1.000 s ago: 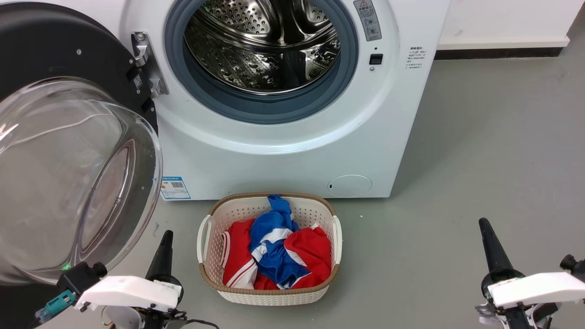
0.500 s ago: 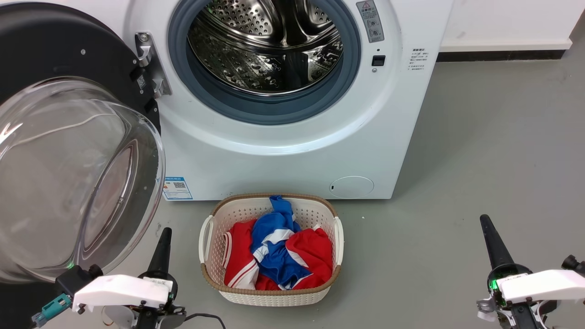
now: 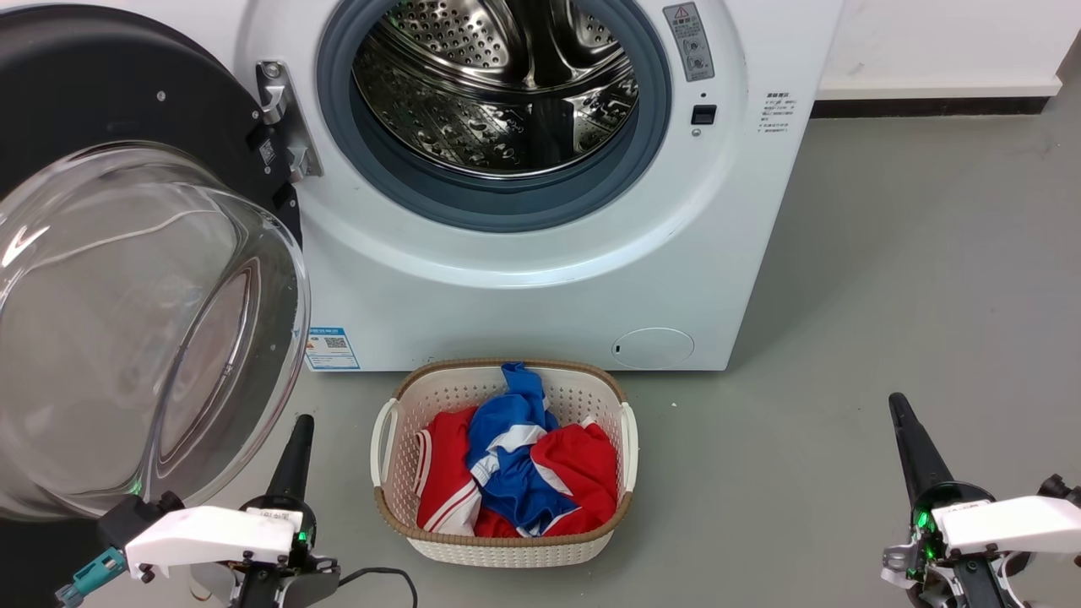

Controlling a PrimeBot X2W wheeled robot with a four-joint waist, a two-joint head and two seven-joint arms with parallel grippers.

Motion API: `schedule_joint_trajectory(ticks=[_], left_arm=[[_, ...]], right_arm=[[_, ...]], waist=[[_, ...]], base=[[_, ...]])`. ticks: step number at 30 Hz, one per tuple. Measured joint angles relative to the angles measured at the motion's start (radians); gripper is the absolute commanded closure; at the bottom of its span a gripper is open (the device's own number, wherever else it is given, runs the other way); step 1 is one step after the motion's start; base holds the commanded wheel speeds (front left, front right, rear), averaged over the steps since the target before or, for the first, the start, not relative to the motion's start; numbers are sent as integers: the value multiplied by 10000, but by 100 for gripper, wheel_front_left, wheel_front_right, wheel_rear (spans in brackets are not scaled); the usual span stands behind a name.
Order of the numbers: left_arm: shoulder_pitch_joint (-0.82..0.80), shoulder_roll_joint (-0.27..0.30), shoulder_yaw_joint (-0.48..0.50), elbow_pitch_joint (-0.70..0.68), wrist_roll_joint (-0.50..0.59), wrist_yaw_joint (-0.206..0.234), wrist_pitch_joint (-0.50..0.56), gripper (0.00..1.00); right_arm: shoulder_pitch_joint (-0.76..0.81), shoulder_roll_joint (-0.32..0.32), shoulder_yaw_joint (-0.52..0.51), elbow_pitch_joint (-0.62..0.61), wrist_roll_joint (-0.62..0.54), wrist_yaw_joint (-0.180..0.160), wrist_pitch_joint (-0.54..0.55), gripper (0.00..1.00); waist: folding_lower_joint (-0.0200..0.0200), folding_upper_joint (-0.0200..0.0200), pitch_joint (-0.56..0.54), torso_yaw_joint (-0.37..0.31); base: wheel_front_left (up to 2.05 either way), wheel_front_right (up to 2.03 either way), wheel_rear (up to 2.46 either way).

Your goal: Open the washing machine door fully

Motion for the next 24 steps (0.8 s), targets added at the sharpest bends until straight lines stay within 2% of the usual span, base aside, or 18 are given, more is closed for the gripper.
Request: schedule_joint_trajectory(ticks=[24], left_arm=[[-152,-215,430,94,-1856,-263,397,100]], right_arm=[[-236,0,-119,219,2033,0,316,100]], waist=[[0,0,-73,113]], base=[[0,0,0]])
